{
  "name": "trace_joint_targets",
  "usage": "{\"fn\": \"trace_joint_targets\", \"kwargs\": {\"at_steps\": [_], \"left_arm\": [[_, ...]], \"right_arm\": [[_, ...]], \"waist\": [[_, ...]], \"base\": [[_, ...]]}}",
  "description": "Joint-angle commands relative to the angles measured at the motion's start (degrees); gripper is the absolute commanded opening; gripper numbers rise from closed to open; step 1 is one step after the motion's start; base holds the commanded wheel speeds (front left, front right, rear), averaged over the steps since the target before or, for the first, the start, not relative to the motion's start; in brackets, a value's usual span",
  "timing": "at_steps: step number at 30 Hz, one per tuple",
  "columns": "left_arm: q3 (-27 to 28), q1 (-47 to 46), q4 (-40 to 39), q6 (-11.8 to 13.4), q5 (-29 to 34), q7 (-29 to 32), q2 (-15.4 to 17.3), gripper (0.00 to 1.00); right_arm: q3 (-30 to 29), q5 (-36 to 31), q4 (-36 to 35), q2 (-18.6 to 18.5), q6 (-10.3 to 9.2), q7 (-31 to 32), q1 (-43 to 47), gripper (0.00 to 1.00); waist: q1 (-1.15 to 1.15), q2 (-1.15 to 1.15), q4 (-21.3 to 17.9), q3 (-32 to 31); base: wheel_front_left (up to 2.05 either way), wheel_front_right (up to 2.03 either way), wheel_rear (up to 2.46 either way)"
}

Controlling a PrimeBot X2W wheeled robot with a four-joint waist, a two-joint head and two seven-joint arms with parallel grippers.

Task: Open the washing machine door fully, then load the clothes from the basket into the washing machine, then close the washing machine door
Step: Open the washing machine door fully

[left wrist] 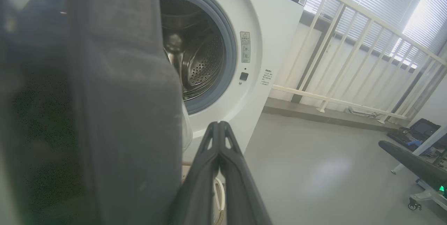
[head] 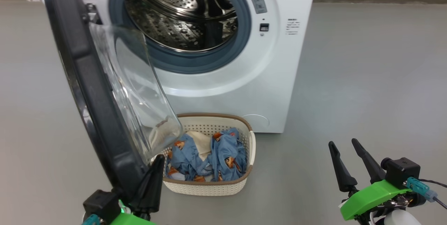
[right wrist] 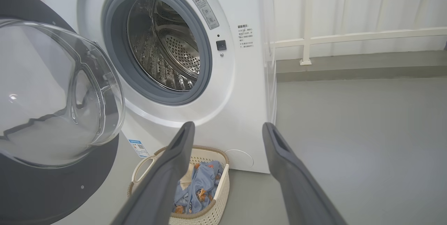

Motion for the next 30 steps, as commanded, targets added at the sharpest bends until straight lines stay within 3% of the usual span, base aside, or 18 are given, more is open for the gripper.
{"fn": "trace_joint_targets", "kwargs": {"at_steps": [1, 20, 30], "left_arm": [[4.0, -0.9, -1.4, 1.5, -0.7, 0.1, 2.3, 0.00], [7.4, -0.3, -2.3, 4.1, -1.7, 2.4, 6.6, 0.00], [9.5, -3.9, 1.8, 4.0, -2.6, 3.2, 9.7, 0.00]], "right_arm": [[1.0, 0.7, -1.1, -0.4, 0.33, -0.7, -1.0, 1.00], [-0.1, 0.8, -1.1, 0.7, 0.33, -0.7, -0.2, 1.00], [-0.1, 0.8, -1.1, 1.6, 0.33, -0.7, -0.7, 1.00]], "waist": [[0.00, 0.00, 1.7, -0.3], [0.00, 0.00, 9.4, -0.7], [0.00, 0.00, 12.4, -0.1]], "base": [[0.00, 0.00, 0.00], [0.00, 0.00, 0.00], [0.00, 0.00, 0.00]]}}
